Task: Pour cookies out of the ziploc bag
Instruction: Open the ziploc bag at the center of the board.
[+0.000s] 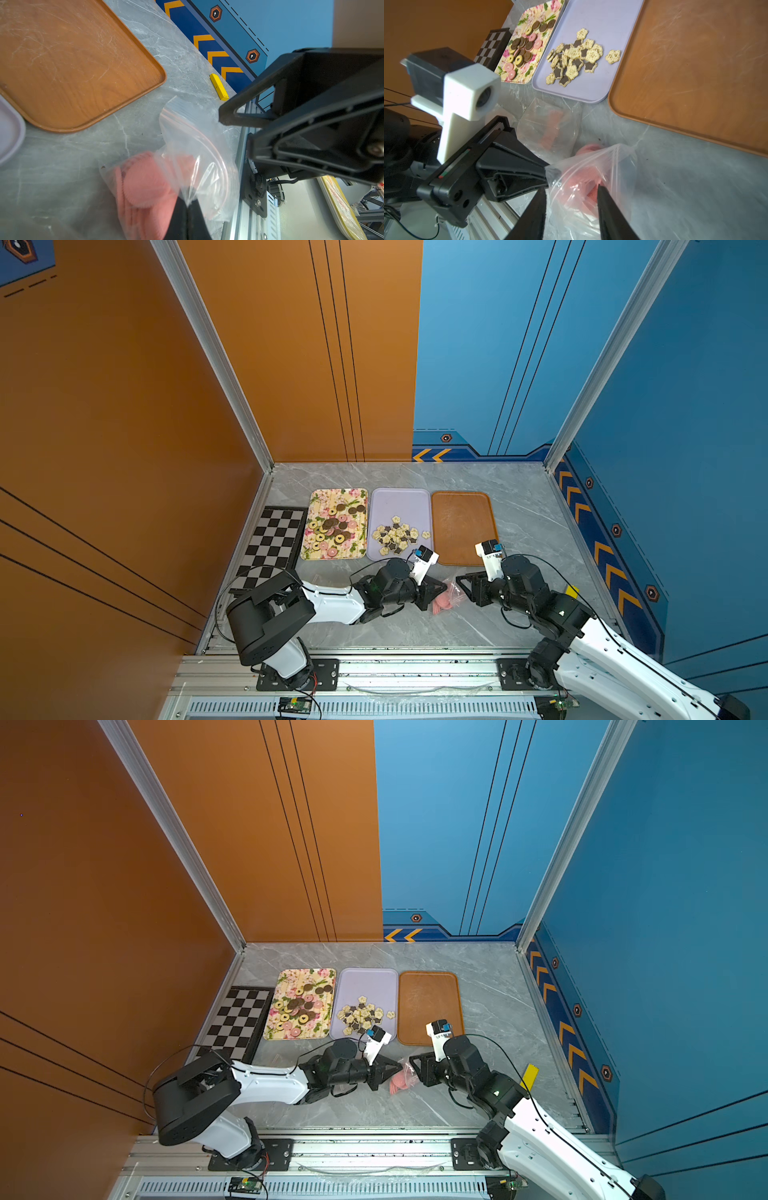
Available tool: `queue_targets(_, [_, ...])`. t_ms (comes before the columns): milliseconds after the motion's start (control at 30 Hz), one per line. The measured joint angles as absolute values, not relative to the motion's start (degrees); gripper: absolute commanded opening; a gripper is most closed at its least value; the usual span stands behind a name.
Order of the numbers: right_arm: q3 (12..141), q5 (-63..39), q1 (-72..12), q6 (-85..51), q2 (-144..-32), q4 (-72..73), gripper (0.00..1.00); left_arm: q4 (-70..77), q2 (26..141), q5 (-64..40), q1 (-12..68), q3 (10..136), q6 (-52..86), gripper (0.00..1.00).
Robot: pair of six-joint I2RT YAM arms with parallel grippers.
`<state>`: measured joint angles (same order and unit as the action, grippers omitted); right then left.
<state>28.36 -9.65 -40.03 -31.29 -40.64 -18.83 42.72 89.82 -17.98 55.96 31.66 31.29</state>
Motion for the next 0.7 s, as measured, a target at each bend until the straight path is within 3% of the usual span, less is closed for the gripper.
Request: queue_targets(700, [25.93,-10.81,-46.39,-34.85,-46.15,-14.50,0.47,42.70,88.58,-14.04,56.05,30.87,30.92,0.00])
